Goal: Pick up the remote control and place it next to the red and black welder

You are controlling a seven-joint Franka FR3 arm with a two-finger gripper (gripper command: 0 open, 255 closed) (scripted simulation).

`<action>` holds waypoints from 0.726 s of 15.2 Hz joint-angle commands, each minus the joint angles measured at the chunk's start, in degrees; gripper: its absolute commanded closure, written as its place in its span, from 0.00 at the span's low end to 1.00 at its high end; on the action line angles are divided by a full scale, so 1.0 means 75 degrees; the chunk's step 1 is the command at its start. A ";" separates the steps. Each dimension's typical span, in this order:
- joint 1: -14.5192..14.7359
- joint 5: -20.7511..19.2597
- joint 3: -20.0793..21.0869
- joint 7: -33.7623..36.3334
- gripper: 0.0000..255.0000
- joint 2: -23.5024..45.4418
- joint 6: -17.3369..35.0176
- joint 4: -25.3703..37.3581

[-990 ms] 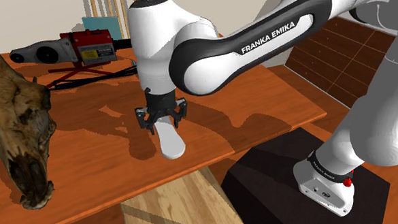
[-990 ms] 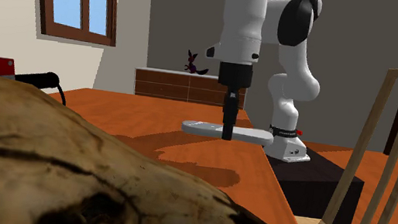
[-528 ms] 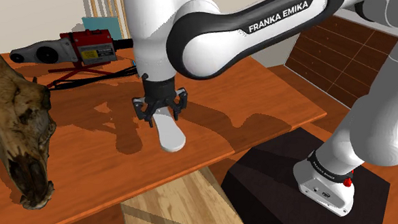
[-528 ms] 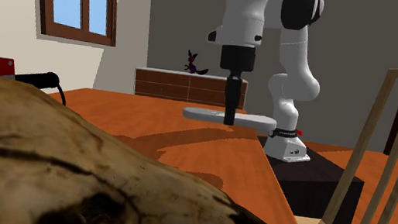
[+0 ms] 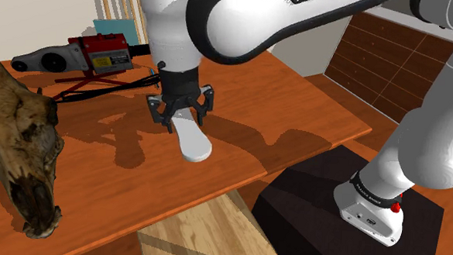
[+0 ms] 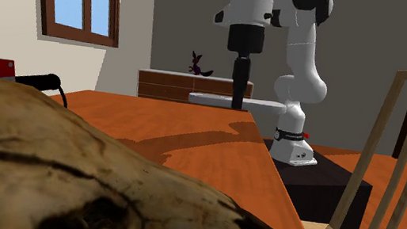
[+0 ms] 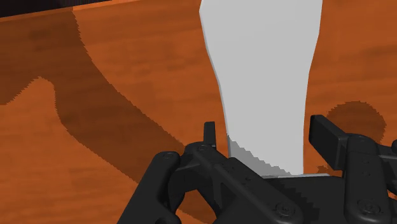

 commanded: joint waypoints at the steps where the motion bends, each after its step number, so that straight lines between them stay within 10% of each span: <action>1: -0.0005 0.0048 0.0015 -0.0021 1.00 -0.0071 -0.0196 0.0137; 11: 0.0033 0.0101 0.0049 -0.0064 1.00 -0.0126 -0.1205 0.1104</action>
